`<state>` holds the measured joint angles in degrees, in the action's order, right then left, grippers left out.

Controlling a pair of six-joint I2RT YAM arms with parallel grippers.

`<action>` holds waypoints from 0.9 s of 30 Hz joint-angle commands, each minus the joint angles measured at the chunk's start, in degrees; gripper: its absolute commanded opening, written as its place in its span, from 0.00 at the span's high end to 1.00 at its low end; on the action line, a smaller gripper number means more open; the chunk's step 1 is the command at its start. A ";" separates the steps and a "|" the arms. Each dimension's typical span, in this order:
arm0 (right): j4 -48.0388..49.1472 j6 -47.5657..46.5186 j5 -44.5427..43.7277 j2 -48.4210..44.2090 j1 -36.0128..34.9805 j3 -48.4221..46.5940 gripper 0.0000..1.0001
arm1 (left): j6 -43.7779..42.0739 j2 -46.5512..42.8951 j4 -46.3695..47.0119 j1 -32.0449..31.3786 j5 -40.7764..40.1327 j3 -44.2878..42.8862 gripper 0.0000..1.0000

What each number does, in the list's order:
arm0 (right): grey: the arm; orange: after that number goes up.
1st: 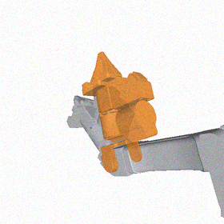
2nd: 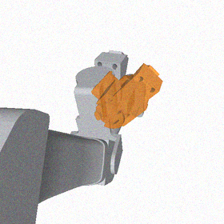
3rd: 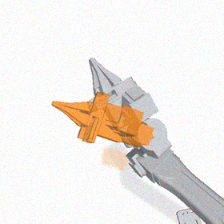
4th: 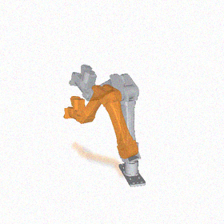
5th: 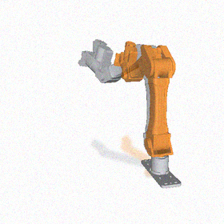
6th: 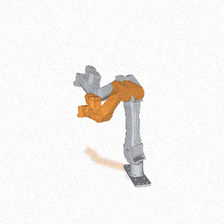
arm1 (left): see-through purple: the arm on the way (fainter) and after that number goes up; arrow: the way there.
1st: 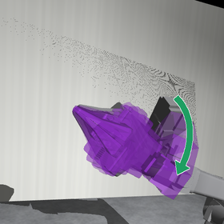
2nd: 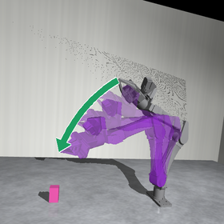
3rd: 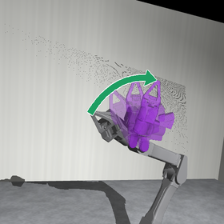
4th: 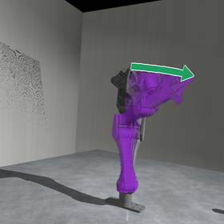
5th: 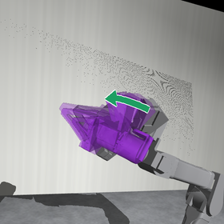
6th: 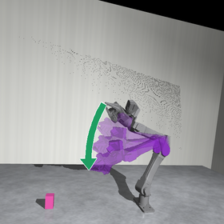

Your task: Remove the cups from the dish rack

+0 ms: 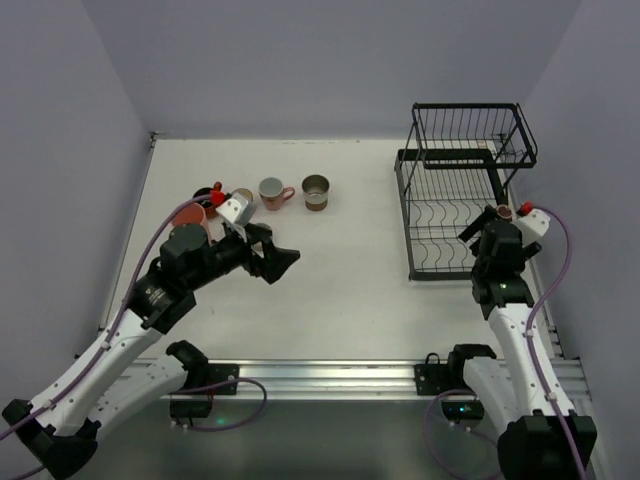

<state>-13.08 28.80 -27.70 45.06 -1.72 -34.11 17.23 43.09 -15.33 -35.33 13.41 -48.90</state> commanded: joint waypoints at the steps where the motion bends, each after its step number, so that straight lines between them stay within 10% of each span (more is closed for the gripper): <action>1: 1.30 -0.85 -7.18 0.90 4.96 -1.05 0.11 | -2.29 -1.77 -0.04 -0.87 5.23 3.81 0.00; 20: 0.86 -7.97 5.64 27.00 16.74 -9.75 0.11 | -5.63 -11.01 -2.60 -16.43 -9.54 7.07 0.00; 27: 1.48 -8.67 7.32 28.77 16.66 -10.28 0.31 | -5.63 -11.27 -2.77 -17.14 -10.60 7.07 0.00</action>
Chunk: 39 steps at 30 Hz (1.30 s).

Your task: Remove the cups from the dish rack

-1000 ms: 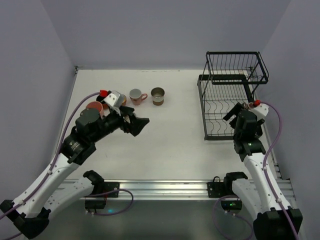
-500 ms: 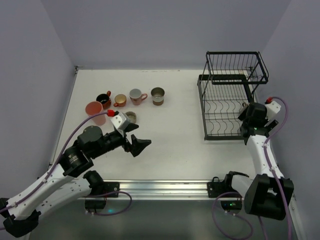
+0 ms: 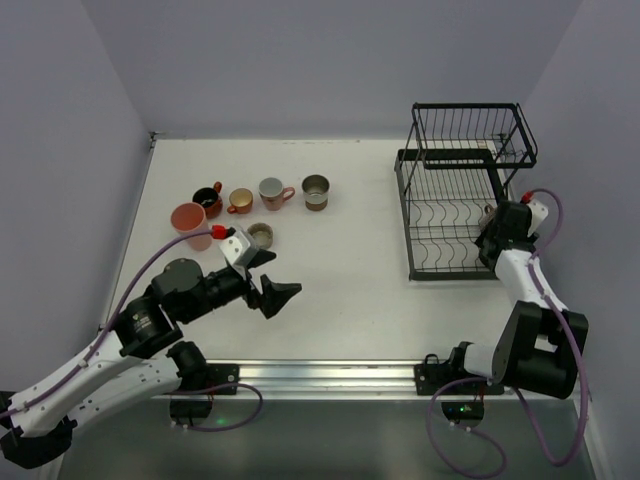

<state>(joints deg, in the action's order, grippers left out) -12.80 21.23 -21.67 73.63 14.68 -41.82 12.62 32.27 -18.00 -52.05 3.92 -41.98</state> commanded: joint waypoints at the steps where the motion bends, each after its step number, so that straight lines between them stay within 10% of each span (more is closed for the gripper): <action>1: 1.28 -1.46 1.19 0.03 0.26 -2.65 0.51 | -1.02 -0.19 -0.11 -0.42 -1.11 0.14 0.00; 4: 1.72 -1.64 0.67 -1.72 0.35 -2.47 0.64 | -1.02 0.07 -0.19 -0.42 -1.64 0.14 0.00; 28: 8.66 1.00 3.73 -10.60 -13.62 1.74 0.66 | 0.56 9.03 1.82 3.10 1.61 -1.26 0.00; 39: 15.34 5.48 14.19 -17.11 -13.89 5.78 0.67 | 14.79 24.12 21.76 3.27 11.80 -5.83 0.00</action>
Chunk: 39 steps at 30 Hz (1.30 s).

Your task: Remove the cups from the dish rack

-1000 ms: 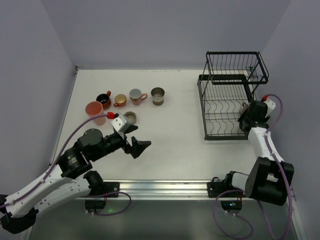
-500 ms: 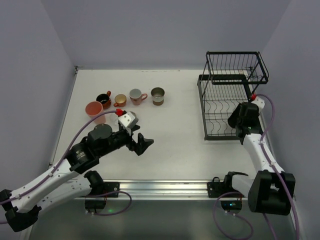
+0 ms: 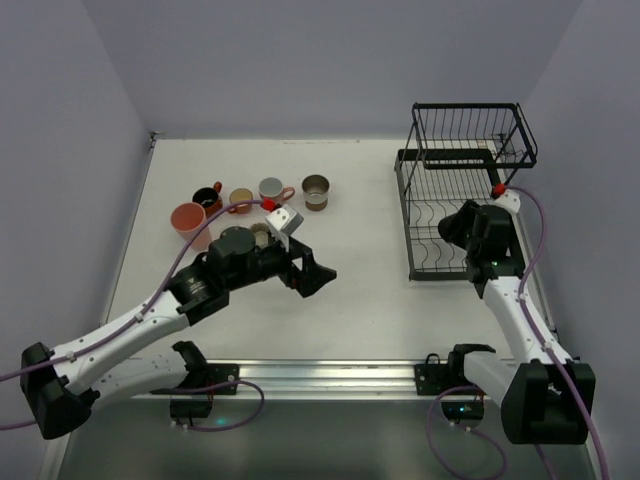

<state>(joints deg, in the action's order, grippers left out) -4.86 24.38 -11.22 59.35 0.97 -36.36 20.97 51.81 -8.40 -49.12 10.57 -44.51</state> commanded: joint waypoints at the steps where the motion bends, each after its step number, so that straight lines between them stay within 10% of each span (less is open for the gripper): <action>1: 8.02 3.21 5.93 -3.45 -0.18 0.93 0.67 | 8.71 6.44 14.45 0.34 5.77 -4.00 0.00; 11: 10.92 7.69 17.01 -12.50 -0.18 3.05 0.67 | 16.82 31.84 38.62 -0.01 9.91 -12.59 0.03; 29: 19.89 21.58 38.81 -20.68 -0.18 10.16 0.66 | 22.53 53.13 46.63 0.61 13.34 -27.64 0.21; 39: 26.65 27.29 43.82 -16.90 -0.27 13.59 0.66 | 22.19 49.97 49.54 0.78 11.41 -24.57 1.00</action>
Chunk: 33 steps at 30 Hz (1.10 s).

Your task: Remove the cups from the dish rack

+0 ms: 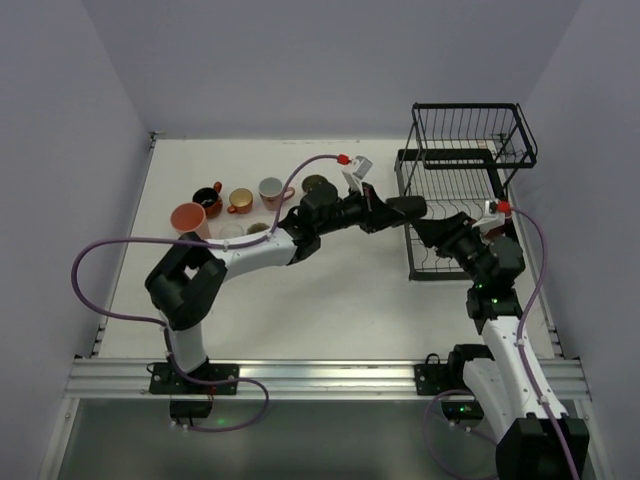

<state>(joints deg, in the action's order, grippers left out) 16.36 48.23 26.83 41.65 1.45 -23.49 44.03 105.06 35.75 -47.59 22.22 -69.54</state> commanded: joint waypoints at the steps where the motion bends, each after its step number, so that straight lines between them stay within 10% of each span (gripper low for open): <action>1: 5.70 3.80 6.30 1.41 -0.75 1.16 0.66 | -1.66 -3.97 4.95 -0.66 -1.38 0.98 1.00; 7: 3.51 2.76 7.45 0.11 -1.01 0.64 0.18 | -7.53 -11.61 -7.82 0.57 -7.42 5.11 1.00; 22: -3.79 -2.79 5.60 -5.26 -1.01 0.63 0.17 | -28.12 -19.73 -71.83 2.06 -38.55 -2.44 1.00; 33: -4.41 -4.46 4.90 -5.79 -3.82 2.83 0.17 | -34.09 -3.03 -79.07 7.52 -38.12 -12.37 1.00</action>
<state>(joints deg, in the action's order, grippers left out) 12.67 44.88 31.44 36.34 -1.89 -21.58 14.81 99.83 -39.20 -40.86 -14.66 -76.12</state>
